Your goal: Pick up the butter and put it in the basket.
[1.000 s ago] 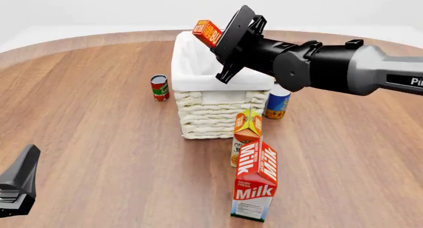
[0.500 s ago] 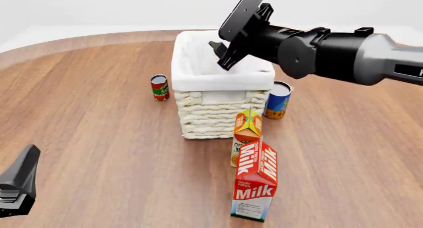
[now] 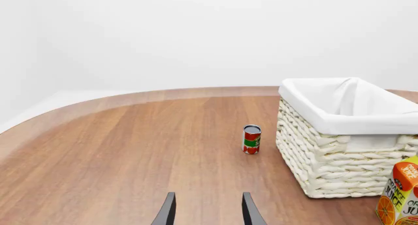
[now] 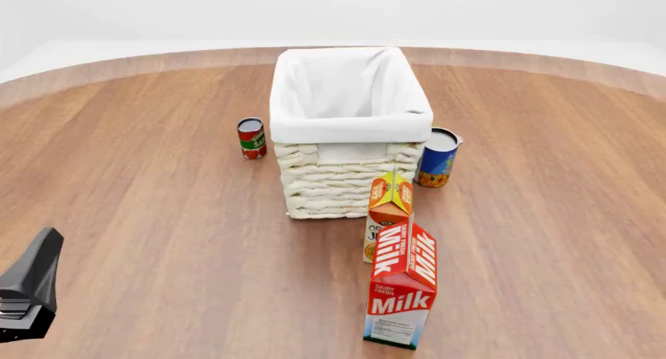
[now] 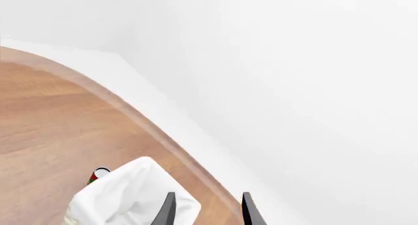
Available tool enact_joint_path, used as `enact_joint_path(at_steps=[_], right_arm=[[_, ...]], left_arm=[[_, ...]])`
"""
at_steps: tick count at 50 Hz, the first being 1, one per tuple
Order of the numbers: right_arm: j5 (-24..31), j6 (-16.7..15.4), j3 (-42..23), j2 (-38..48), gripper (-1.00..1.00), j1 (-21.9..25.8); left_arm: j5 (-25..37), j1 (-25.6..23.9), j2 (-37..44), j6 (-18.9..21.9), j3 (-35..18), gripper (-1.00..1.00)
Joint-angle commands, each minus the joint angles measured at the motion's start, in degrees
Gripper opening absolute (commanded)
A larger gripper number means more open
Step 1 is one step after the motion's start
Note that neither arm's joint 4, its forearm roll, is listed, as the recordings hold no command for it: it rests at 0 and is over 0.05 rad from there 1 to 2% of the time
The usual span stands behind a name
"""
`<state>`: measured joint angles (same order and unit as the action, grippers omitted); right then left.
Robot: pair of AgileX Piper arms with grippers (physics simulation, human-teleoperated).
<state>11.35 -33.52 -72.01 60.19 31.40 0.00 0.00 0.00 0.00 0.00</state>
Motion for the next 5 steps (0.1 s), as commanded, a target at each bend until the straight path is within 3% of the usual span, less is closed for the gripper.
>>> enact_joint_path(at_steps=[1,4,5], right_arm=[[14.12,0.56,0.44,-23.37,1.0,-1.34],[16.82,1.77,1.85,-27.84,1.0,-2.4],[19.41,2.71,3.89,-32.78,1.0,-3.22]], left_arm=[[0.0,0.0,0.0,0.0,0.0,1.0],[0.0,0.0,0.0,0.0,0.0,1.0],[0.0,0.0,0.0,0.0,0.0,1.0]])
